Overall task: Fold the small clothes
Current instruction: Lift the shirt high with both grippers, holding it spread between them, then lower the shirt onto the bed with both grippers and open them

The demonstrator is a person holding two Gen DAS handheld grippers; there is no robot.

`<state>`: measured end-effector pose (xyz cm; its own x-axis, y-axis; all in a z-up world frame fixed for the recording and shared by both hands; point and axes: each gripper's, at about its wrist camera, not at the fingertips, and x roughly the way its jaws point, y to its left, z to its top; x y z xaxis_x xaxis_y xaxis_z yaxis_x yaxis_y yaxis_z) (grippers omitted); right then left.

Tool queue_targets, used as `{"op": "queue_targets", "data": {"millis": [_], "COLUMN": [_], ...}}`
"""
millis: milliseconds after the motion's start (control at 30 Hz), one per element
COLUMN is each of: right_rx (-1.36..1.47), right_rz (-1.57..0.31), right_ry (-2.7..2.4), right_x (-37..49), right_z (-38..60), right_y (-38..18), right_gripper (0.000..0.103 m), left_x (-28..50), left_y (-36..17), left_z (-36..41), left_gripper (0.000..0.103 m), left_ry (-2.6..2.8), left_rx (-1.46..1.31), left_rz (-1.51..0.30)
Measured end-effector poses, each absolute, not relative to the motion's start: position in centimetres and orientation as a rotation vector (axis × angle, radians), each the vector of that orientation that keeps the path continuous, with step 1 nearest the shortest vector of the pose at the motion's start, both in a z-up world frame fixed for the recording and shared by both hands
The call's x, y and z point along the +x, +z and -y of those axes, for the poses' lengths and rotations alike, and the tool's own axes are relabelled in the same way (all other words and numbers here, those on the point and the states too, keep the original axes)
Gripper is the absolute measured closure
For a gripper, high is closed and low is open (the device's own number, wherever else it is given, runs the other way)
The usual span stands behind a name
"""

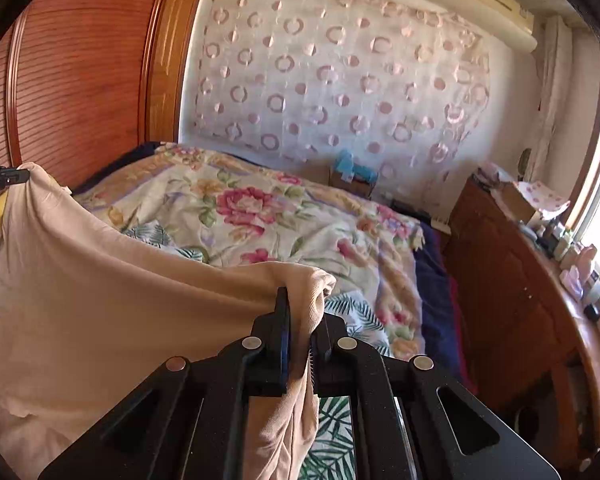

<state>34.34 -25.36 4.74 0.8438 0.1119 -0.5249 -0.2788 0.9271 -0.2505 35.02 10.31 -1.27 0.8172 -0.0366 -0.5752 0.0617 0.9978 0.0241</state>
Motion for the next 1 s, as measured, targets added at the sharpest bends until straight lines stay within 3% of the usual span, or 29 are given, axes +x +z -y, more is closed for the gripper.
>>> {"op": "queue_targets", "data": {"millis": [400, 500, 533, 567, 633, 667, 833, 1000], "right_rx": [-0.309, -0.298, -0.293, -0.288, -0.281, -0.274, -0.224, -0.175], "right_rz": [-0.706, -0.727, -0.735, -0.736, -0.724, -0.717, -0.687, -0.693], "right_ry": [0.204, 0.192, 0.187, 0.175, 0.158, 0.160, 0.154, 0.199], "right_x": [40.2, 40.8, 40.7, 40.5, 39.8, 39.3, 34.8, 28.2], "right_z": [27.6, 27.8, 27.7, 27.8, 27.7, 27.9, 28.8, 29.4], "right_y": [4.1, 4.5, 4.7, 5.1, 5.8, 6.5, 8.4, 9.1], "right_gripper": [0.096, 0.096, 0.090, 0.085, 0.083, 0.082, 0.061, 0.056], "left_x": [39.4, 38.3, 38.0, 37.5, 36.5, 35.7, 31.6, 28.0], "left_y": [-4.4, -4.0, -3.9, -3.7, -3.7, -3.6, -3.7, -5.4], "left_z": [-10.4, -10.3, -10.3, -10.1, -9.8, -9.6, -8.4, -7.2], "left_gripper": [0.094, 0.070, 0.059, 0.055, 0.031, 0.026, 0.024, 0.024], "left_ry": [-0.117, -0.135, -0.141, -0.148, -0.159, -0.169, -0.206, -0.253], "left_rx": [0.086, 0.107, 0.112, 0.121, 0.144, 0.151, 0.173, 0.168], "left_rz": [-0.709, -0.697, -0.697, -0.697, -0.709, -0.705, -0.714, -0.790]}}
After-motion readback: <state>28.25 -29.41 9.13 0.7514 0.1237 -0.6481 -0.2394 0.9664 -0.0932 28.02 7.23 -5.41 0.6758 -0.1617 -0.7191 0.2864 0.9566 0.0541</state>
